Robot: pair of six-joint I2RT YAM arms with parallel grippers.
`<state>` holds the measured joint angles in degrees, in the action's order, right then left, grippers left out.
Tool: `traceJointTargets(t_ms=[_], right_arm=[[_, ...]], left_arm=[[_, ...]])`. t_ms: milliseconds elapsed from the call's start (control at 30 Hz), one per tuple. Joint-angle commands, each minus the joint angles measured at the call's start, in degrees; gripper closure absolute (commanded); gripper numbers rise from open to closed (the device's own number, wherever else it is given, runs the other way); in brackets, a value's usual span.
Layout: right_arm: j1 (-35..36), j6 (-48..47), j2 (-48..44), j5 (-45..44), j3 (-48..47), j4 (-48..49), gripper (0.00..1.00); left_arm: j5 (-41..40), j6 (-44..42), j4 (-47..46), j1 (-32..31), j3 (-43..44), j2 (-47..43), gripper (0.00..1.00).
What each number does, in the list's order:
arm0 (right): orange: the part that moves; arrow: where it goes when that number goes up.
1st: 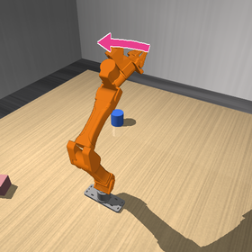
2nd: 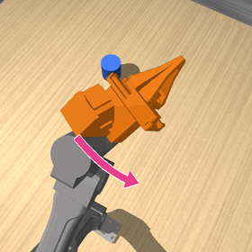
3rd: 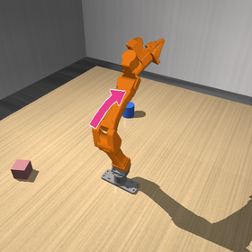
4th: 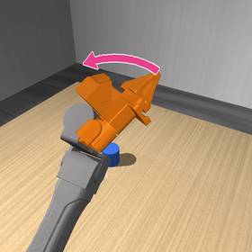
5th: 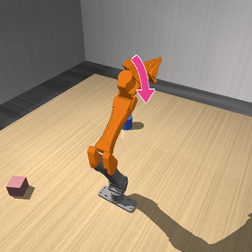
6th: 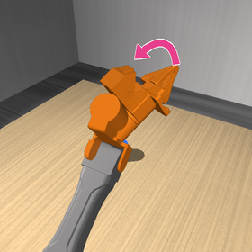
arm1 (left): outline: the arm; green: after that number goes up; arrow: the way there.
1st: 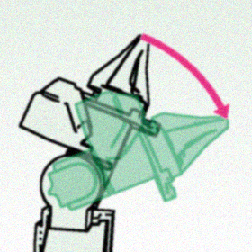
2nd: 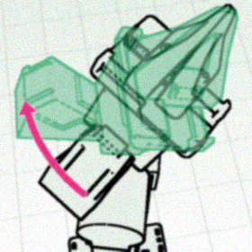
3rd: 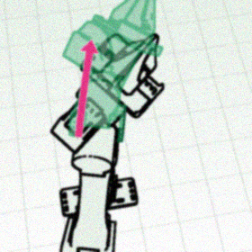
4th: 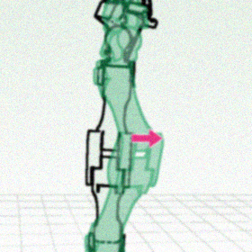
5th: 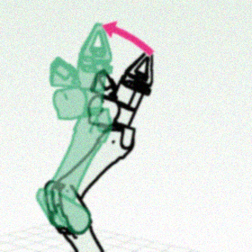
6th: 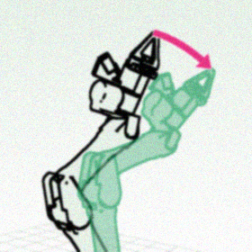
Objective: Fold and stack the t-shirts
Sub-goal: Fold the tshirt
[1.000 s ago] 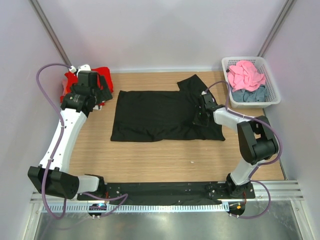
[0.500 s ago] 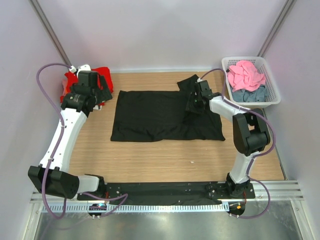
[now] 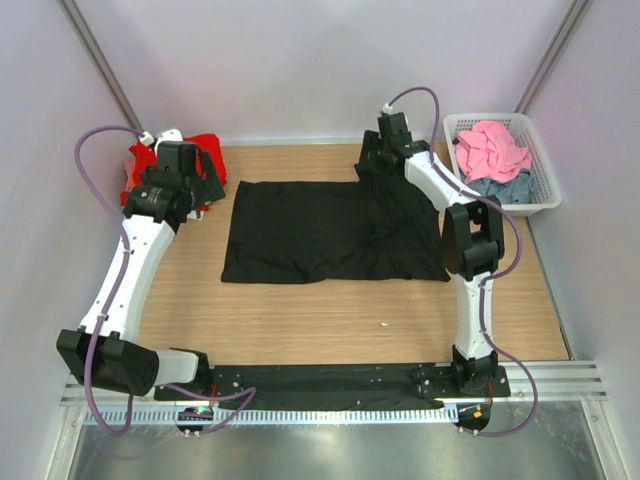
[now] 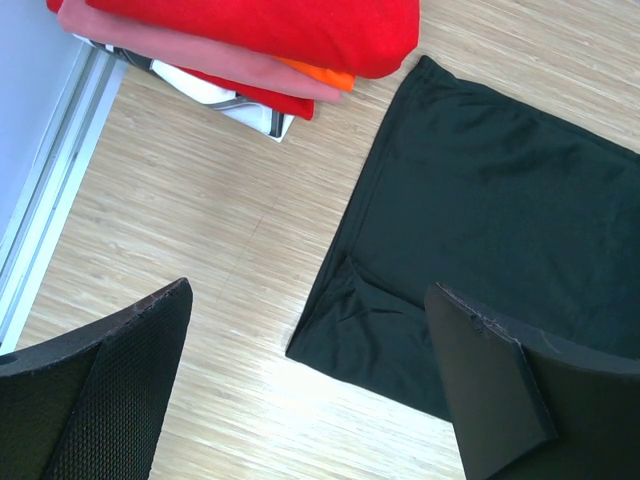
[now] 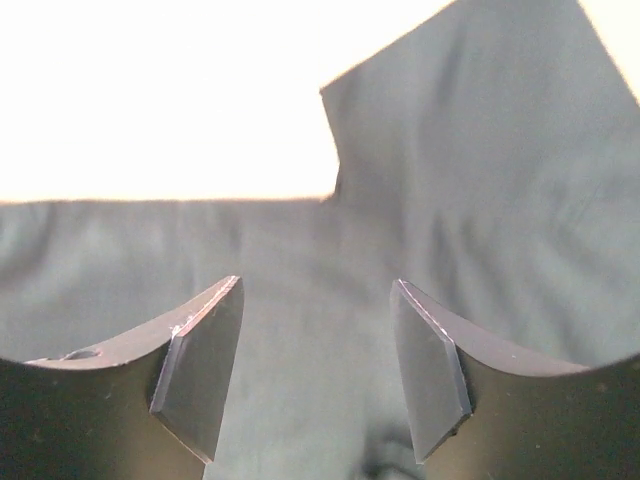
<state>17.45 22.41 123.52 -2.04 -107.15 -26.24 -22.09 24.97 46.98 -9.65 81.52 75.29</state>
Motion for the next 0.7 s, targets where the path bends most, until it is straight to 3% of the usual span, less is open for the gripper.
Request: traceJointTargets(t_ms=[0, 267, 433, 667], right_arm=[[-1.5, -2.8, 7.6, -6.7, -9.5, -1.4, 0.33], [-3.3, -5.0, 20.7, -11.3, -29.3, -1.4, 0.31], [-3.3, -8.6, 24.2, -18.2, -33.2, 2.7, 0.27], [-3.3, -10.3, 31.3, -20.6, -39.8, 5.1, 0.23]], left_arm=[[-0.8, -1.0, -1.1, 0.1, 0.4, 0.0, 0.0], [-0.6, -1.3, -0.8, 0.1, 0.6, 0.7, 0.0], [-0.5, -1.3, -0.7, 0.1, 0.6, 1.4, 0.0], [-0.2, -1.5, 0.2, 0.1, 1.3, 2.8, 0.0]])
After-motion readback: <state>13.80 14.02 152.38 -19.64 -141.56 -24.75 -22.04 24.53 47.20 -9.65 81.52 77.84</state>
